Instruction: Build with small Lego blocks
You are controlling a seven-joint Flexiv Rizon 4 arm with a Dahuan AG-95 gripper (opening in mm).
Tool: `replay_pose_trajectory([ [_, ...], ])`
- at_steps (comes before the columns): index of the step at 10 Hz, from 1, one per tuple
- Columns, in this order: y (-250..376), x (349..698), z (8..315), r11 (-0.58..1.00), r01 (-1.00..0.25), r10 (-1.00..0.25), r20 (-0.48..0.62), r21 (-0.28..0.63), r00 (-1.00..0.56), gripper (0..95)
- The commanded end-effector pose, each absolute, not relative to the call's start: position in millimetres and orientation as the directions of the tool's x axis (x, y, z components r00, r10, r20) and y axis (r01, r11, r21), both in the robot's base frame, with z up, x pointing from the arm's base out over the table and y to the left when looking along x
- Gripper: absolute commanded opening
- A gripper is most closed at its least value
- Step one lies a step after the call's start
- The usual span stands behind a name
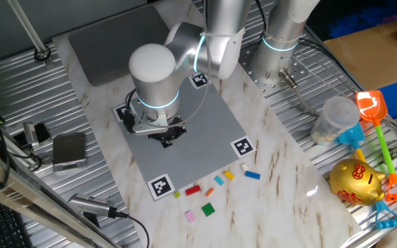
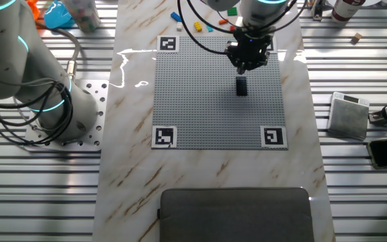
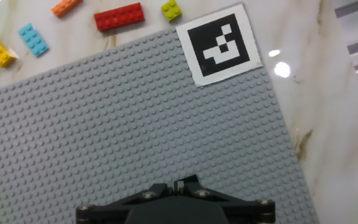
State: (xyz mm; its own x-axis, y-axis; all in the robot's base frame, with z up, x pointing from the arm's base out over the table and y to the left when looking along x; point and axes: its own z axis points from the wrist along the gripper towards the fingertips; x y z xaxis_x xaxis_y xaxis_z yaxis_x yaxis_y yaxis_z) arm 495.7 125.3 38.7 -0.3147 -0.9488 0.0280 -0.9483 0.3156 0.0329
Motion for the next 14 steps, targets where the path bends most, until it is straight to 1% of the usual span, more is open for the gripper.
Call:
replay_pose_trajectory([
  [1, 127, 497, 38, 0.381, -0.924, -0.924, 0.042, 0.024, -0.38, 0.0],
  [3, 127, 497, 38, 0.443, -0.896, -0.896, 0.037, 0.022, -0.442, 0.0],
  [6, 127, 497, 38, 0.483, -0.874, -0.876, 0.023, 0.049, -0.482, 0.0],
  [7, 135, 491, 38, 0.498, -0.866, -0.867, 0.031, 0.052, -0.497, 0.0],
  [9, 157, 474, 36, 0.522, -0.852, -0.853, 0.038, 0.048, -0.52, 0.0],
  [10, 176, 459, 35, 0.546, -0.836, -0.837, 0.054, 0.05, -0.544, 0.0],
  [14, 235, 417, 24, 0.619, -0.785, -0.783, 0.093, 0.022, -0.615, 0.0],
])
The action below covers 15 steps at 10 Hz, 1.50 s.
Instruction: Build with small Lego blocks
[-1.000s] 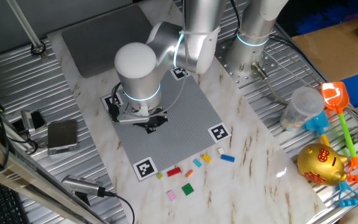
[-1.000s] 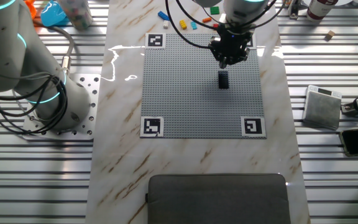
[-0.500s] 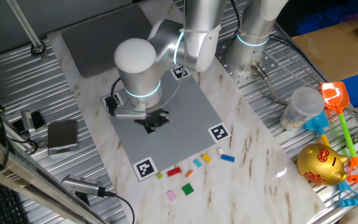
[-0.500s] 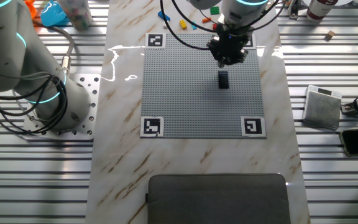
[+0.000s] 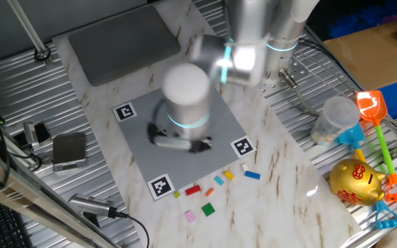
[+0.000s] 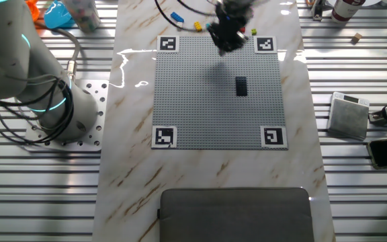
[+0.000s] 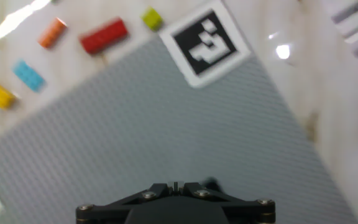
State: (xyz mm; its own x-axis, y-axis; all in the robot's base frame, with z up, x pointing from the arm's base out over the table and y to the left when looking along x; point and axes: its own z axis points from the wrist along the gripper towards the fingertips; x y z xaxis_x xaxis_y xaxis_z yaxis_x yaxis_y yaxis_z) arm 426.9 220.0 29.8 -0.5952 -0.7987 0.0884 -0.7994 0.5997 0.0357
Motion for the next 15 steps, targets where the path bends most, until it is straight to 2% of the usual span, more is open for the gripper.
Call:
replay_pose_trajectory([
  [1, 246, 404, 20, 0.63, -0.777, -0.774, 0.097, 0.014, -0.626, 0.0],
  [9, 266, 390, 26, 0.641, -0.767, -0.765, 0.088, 0.013, -0.638, 0.0],
  [13, 281, 389, 24, 0.734, -0.679, -0.678, 0.078, 0.016, -0.731, 0.0],
  [15, 281, 388, 25, 0.822, -0.568, -0.57, 0.06, 0.043, -0.82, 38.0],
])
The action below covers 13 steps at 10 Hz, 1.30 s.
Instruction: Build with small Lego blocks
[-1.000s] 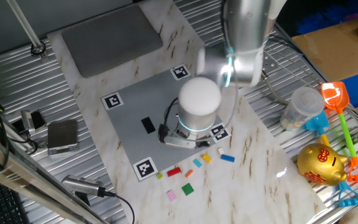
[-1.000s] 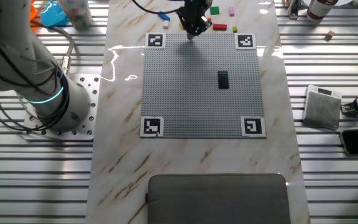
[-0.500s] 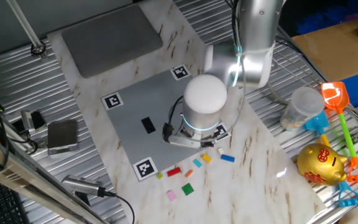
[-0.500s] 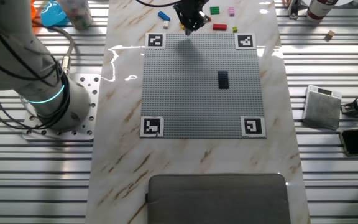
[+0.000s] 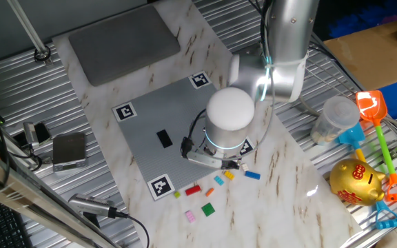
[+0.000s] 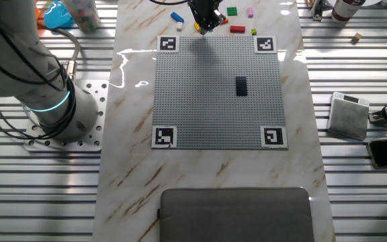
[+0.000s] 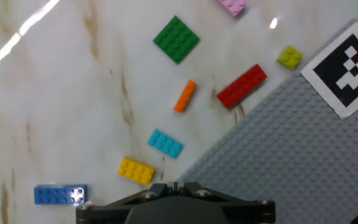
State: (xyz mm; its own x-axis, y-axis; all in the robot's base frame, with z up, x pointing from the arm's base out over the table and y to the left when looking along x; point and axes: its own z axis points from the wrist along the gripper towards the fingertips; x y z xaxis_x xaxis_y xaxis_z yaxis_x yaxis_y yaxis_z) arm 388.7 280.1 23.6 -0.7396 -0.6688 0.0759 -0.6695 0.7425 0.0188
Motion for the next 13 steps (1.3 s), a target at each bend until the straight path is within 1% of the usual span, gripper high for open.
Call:
replay_pose_trajectory([
  [1, 281, 388, 25, 0.846, -0.529, -0.532, 0.05, 0.06, -0.845, 38.0],
  [2, 281, 388, 25, 0.854, -0.516, -0.519, 0.044, 0.069, -0.853, 57.0],
  [3, 281, 388, 26, 0.877, -0.469, -0.474, 0.027, 0.105, -0.88, 76.0],
  [4, 282, 387, 26, 0.886, -0.45, -0.455, 0.024, 0.115, -0.89, 95.0],
  [6, 283, 386, 28, 0.899, -0.416, -0.422, 0.017, 0.137, -0.906, 95.0],
  [12, 292, 386, 25, 0.904, -0.405, -0.411, 0.017, 0.136, -0.912, 95.0],
  [13, 292, 386, 24, 0.904, -0.405, -0.411, 0.018, 0.134, -0.911, 76.0],
])
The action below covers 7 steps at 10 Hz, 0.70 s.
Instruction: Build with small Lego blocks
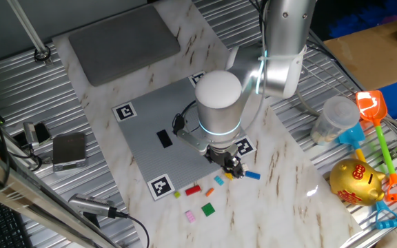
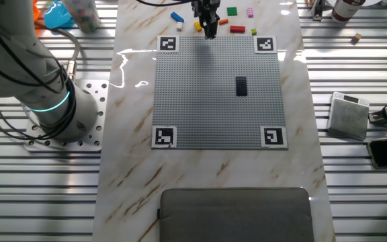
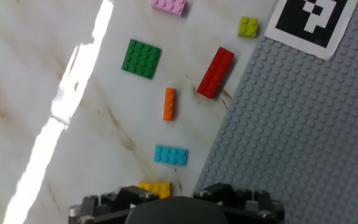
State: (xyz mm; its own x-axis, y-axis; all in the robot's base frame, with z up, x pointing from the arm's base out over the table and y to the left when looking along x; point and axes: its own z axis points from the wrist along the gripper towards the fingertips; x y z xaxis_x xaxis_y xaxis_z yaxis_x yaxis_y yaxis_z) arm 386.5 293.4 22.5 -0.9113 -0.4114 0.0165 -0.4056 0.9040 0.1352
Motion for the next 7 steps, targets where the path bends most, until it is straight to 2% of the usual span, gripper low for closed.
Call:
replay_pose_trajectory([
  [1, 292.4, 385.8, 24.3, 0.906, -0.403, -0.409, 0.02, 0.131, -0.912, 76.0],
  [7, 292.3, 385.7, 24.1, 0.9, -0.421, -0.427, 0.026, 0.113, -0.904, 76.0],
])
